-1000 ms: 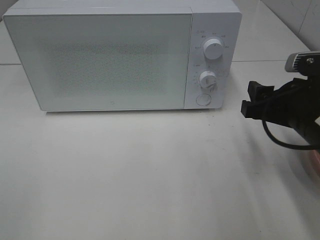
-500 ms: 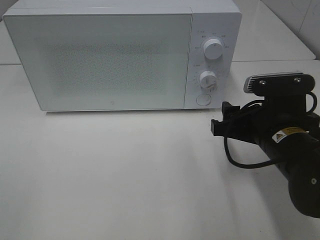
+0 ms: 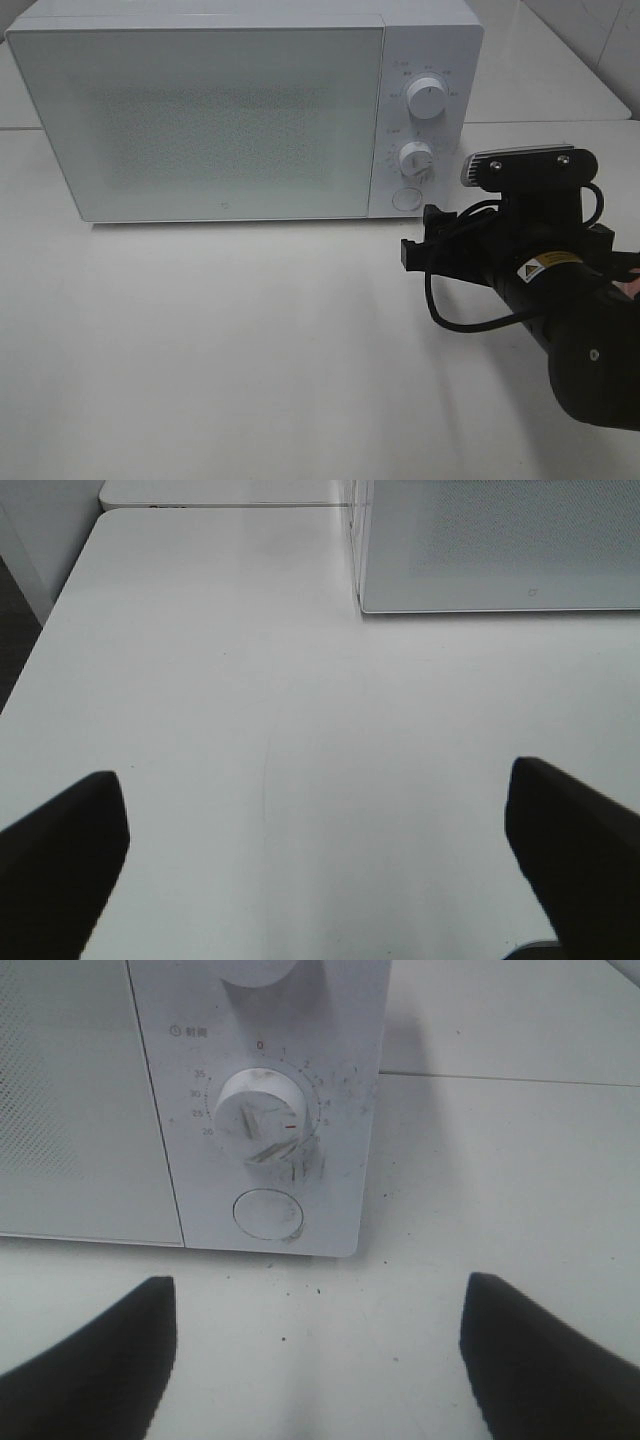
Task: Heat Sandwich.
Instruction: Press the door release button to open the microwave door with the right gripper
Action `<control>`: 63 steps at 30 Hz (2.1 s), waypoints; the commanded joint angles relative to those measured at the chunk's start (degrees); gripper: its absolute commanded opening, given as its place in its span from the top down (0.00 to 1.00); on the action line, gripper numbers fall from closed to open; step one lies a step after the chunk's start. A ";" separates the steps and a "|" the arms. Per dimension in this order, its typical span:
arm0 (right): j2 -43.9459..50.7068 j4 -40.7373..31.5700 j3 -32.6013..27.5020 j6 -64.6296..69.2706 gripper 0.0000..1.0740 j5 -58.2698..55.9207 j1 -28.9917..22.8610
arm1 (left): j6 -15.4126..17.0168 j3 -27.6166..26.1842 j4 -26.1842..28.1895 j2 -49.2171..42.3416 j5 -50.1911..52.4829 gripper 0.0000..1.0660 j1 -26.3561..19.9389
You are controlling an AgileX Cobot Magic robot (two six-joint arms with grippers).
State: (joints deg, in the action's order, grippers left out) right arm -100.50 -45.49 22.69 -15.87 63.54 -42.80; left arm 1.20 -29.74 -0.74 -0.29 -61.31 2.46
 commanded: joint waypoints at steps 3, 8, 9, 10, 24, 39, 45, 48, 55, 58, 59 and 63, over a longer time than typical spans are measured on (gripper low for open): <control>0.06 0.00 0.46 1.38 0.30 -0.40 -0.17 | -0.11 0.11 -0.11 -1.32 0.00 0.08 -0.06; 0.06 0.00 0.46 9.97 0.30 -0.40 -0.17 | -0.11 0.11 -0.11 -1.32 0.00 0.08 -0.06; 0.06 0.00 0.46 14.67 0.30 -0.40 -0.17 | -0.11 0.11 -0.11 -1.32 0.00 0.08 -0.06; 0.06 0.00 0.46 17.53 0.30 -0.40 -0.17 | -0.11 0.11 -0.11 -1.32 0.00 0.08 -0.06; 0.06 0.57 0.46 61.65 0.30 -1.83 -0.17 | -0.11 0.11 -0.11 -1.32 0.00 0.08 -0.06; -0.11 0.69 0.46 89.04 0.53 -2.06 -0.17 | -0.11 0.11 -0.11 -1.32 0.00 0.08 -0.06; -0.11 0.69 0.46 92.07 0.88 -6.19 -0.17 | -0.11 0.11 -0.11 -1.32 0.00 0.08 -0.06; -0.11 0.97 0.46 91.50 0.98 -7.73 -0.17 | -0.11 0.11 -0.11 -1.32 0.00 0.08 -0.06; -0.11 1.15 0.46 90.87 1.00 -7.85 -0.17 | -0.11 0.11 -0.11 -1.32 0.00 0.08 -0.06; -0.11 1.15 0.46 90.18 1.00 -7.85 -0.17 | -0.11 0.11 -0.11 -1.32 0.00 0.08 -0.06; -0.11 1.15 0.46 90.24 1.00 -7.85 -0.17 | -0.11 0.11 -0.11 -1.32 0.00 0.08 -0.06; -1.20 1.95 1.43 90.24 1.00 -7.85 0.17 | -0.11 0.11 -0.11 -1.32 0.00 0.08 -0.06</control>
State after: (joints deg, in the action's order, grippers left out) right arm -100.78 -44.92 23.09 75.17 56.09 -42.80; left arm 1.20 -29.74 -0.74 -0.29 -61.31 2.46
